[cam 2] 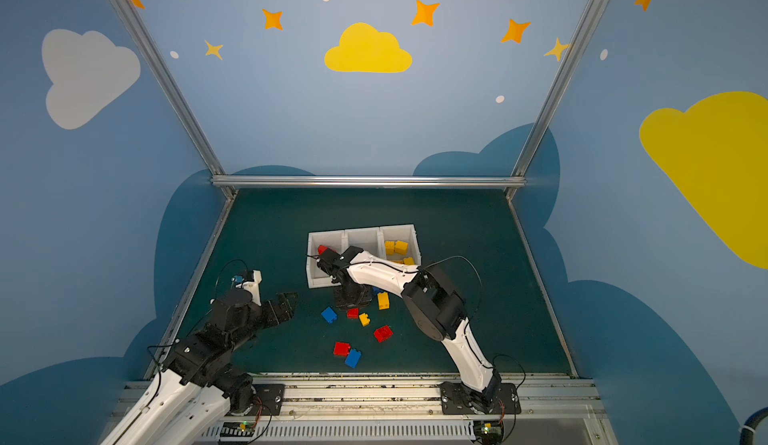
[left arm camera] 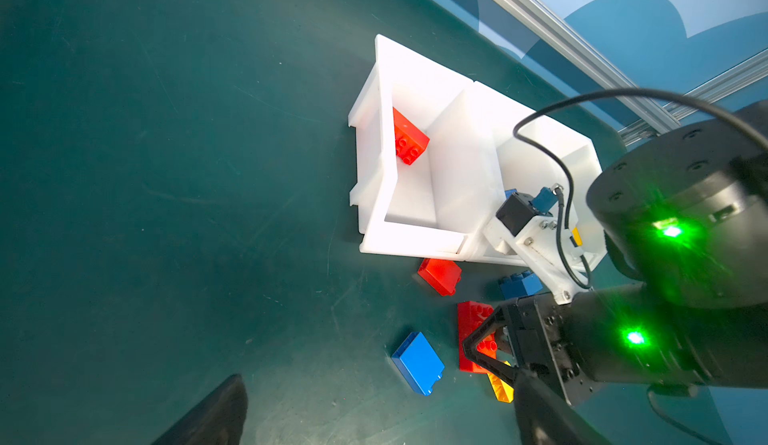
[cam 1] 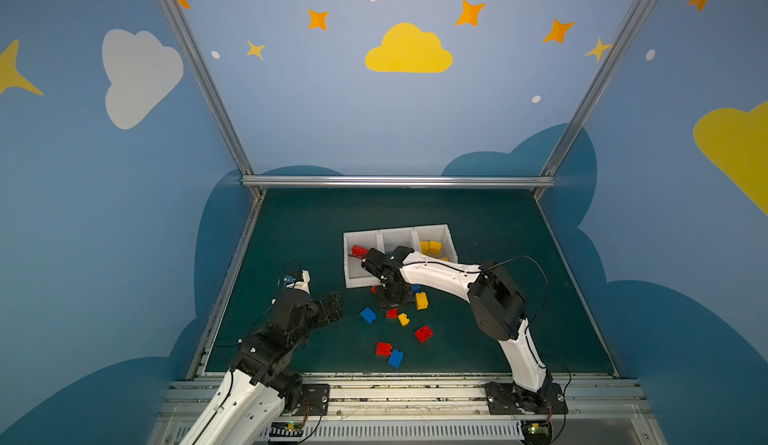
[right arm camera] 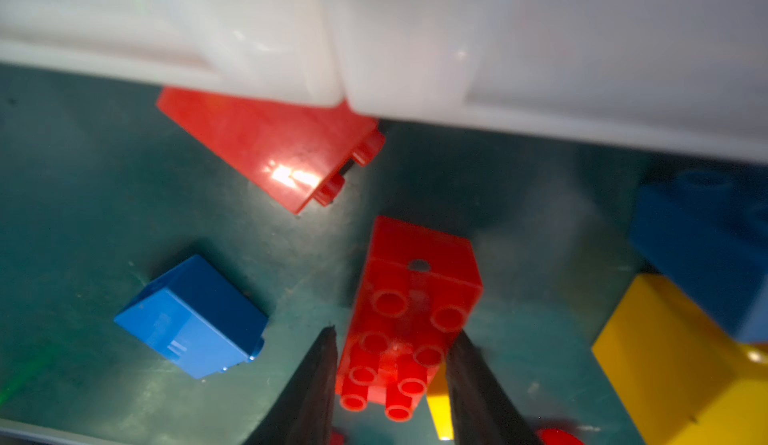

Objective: Sort the legos into containers by color
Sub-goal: 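Lower the right gripper and grasp a red 2x4 brick beside the bin, then lift the red brick with the right gripper into the nearest compartment and release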

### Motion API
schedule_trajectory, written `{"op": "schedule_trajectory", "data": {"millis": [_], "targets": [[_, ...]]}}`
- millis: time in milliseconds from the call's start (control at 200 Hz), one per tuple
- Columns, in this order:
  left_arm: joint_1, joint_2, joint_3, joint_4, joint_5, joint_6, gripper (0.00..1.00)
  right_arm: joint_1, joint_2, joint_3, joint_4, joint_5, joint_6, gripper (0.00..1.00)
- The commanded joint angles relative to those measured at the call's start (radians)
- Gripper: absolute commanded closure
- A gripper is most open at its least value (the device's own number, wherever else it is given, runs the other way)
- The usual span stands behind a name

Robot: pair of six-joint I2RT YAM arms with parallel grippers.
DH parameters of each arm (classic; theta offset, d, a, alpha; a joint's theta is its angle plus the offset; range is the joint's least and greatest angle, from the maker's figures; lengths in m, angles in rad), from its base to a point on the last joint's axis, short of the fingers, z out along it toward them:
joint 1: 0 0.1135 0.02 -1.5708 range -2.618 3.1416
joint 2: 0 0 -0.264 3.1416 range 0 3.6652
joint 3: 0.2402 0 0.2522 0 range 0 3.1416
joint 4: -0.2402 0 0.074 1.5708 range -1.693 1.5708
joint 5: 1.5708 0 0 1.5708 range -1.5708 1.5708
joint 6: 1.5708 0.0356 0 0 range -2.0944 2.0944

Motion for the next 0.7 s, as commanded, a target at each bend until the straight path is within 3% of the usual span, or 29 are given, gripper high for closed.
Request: {"op": "schedule_trajectory", "data": {"millis": [0,200,456,696], "targets": [[0.003,-0.008,-0.013,0.008,0.01,-0.003,0.01,0.001,0.012,0.008,-0.001,0.002,-0.003,0.64],[0.001,-0.011,-0.009,0.006,0.008,-0.003,0.01,0.0,-0.021,0.0,-0.006,0.03,-0.011,0.76],[0.002,-0.024,-0.008,0.0,0.006,-0.001,0.01,-0.009,-0.107,0.057,-0.062,0.082,-0.058,0.77],[0.002,-0.001,0.006,0.054,0.065,0.064,0.01,-0.043,-0.093,0.235,-0.073,0.073,-0.164,0.77]]}}
